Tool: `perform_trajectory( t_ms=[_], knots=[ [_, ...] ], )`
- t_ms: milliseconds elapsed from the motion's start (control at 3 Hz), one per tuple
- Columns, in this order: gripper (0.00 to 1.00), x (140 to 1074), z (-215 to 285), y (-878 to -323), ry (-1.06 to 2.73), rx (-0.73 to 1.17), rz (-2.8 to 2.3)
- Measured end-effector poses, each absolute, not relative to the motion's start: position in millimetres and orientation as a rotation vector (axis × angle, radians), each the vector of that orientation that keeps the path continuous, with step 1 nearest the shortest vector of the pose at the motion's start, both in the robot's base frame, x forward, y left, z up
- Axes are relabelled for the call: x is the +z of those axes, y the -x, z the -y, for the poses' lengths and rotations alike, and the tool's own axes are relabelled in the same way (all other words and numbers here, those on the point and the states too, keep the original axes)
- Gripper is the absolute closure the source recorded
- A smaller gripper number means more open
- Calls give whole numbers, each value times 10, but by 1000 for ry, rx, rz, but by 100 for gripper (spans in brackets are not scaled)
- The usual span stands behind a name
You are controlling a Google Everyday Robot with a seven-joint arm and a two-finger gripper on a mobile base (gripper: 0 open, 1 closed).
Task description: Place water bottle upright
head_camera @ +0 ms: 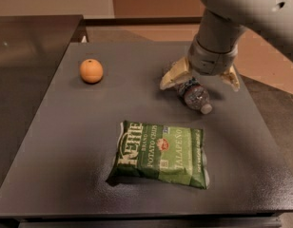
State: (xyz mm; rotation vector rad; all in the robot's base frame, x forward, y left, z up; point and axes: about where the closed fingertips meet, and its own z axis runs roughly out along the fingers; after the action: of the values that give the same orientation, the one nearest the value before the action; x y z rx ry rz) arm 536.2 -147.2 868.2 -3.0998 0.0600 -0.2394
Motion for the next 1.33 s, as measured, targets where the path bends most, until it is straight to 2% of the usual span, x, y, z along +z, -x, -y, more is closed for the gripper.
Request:
perform_trajectory(
  t_ms=[333,667,1333],
  knots=[
    [0,8556,1383,-5425,3155,-199,53],
    [18,8487,1293,-5466,3173,-162,84],
    [64,8507,1187,-5503,3133,-124,-33]
  ],
)
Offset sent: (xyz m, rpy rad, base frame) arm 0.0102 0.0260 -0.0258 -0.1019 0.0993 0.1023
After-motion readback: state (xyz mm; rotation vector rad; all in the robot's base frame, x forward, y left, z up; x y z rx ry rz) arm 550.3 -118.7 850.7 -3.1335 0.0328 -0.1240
